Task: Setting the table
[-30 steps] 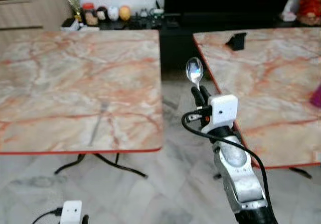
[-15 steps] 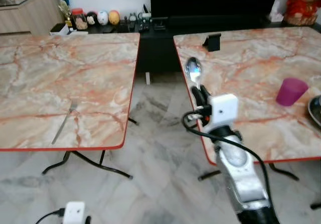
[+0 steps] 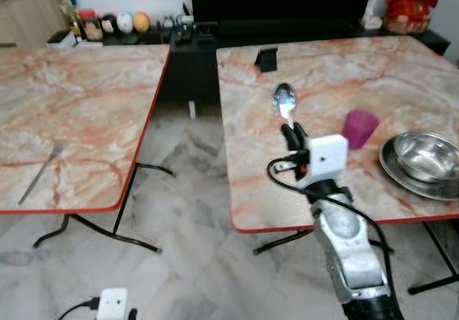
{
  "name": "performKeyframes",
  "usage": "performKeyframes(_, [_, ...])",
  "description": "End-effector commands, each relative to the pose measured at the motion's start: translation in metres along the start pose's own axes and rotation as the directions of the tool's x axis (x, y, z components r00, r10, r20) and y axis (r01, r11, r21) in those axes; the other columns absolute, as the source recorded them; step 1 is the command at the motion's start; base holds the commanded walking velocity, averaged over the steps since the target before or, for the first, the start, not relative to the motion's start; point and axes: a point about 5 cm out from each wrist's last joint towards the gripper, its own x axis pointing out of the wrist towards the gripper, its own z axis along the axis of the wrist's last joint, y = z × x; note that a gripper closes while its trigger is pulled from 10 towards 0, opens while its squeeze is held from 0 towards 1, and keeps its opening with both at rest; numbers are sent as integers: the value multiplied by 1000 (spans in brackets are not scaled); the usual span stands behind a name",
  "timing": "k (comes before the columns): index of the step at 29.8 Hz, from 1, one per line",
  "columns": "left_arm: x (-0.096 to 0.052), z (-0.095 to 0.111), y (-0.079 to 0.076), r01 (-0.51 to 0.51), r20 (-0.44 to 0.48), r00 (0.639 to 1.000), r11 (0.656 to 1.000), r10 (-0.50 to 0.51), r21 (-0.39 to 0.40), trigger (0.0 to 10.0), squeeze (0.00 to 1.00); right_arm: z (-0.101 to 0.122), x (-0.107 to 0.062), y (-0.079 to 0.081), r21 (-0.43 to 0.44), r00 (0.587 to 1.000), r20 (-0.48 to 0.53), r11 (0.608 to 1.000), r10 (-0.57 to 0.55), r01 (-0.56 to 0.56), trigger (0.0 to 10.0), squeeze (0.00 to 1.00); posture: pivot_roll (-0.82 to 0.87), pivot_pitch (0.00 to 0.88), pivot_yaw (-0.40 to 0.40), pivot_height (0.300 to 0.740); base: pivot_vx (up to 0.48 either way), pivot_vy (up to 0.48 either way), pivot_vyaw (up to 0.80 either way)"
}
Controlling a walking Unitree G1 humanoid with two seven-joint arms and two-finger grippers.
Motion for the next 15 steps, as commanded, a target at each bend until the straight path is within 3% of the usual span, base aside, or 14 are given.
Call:
performKeyframes(1, [0, -2, 7, -9, -10, 1000, 1000, 9, 27, 10000, 0, 5, 3, 10, 14, 999, 18, 999, 30, -31, 10000, 0, -118, 0, 42, 732, 0, -334, 0])
performKeyframes(15, [0, 0, 6, -14, -1, 1000, 1000, 14, 17, 10000, 0, 8, 7, 8, 12, 999, 23, 1000, 23, -24, 10000, 0, -116, 0, 36, 732, 0, -328, 0])
